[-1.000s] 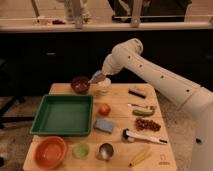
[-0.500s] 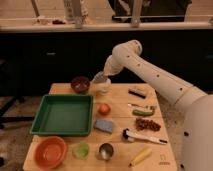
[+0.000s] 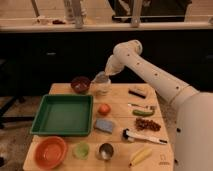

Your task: Place towel in paper cup

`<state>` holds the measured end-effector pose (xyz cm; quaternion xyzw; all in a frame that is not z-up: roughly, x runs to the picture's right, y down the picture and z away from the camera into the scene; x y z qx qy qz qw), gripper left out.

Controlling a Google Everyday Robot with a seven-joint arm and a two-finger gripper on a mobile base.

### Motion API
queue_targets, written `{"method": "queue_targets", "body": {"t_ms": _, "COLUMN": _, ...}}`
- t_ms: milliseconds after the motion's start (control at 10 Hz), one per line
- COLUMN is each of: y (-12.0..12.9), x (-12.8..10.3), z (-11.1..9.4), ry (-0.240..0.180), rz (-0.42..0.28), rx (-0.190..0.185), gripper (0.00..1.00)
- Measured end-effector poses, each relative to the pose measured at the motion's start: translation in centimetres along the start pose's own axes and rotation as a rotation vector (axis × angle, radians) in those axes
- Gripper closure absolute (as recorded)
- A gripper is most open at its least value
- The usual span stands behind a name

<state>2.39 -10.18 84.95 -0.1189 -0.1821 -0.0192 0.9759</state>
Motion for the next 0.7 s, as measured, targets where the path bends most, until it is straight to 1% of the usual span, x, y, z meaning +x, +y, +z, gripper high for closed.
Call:
{"method": "queue_targets", "body": {"t_ms": 100, "y": 0.0, "x": 0.3, "z": 0.6, "ry": -0.032, "rz": 0.024, "rx": -0.016, "gripper": 1.00}}
{"method": "queue_targets", "body": {"t_ms": 300, "y": 0.0, "x": 1.1, "z": 1.2, "ry": -0.069, "rz": 0.062, "rx": -0.035, "gripper": 1.00}}
{"method": "queue_targets", "body": {"t_ms": 500, "y": 0.1, "x": 1.3, "z": 1.8, "ry": -0.130, "rz": 0.099, "rx": -0.055, "gripper": 1.00}}
{"method": "queue_targets", "body": {"t_ms": 700, "y": 0.4, "x": 1.7, "z": 2.3, "ry": -0.171, "rz": 0.126, "rx": -0.072, "gripper": 1.00}}
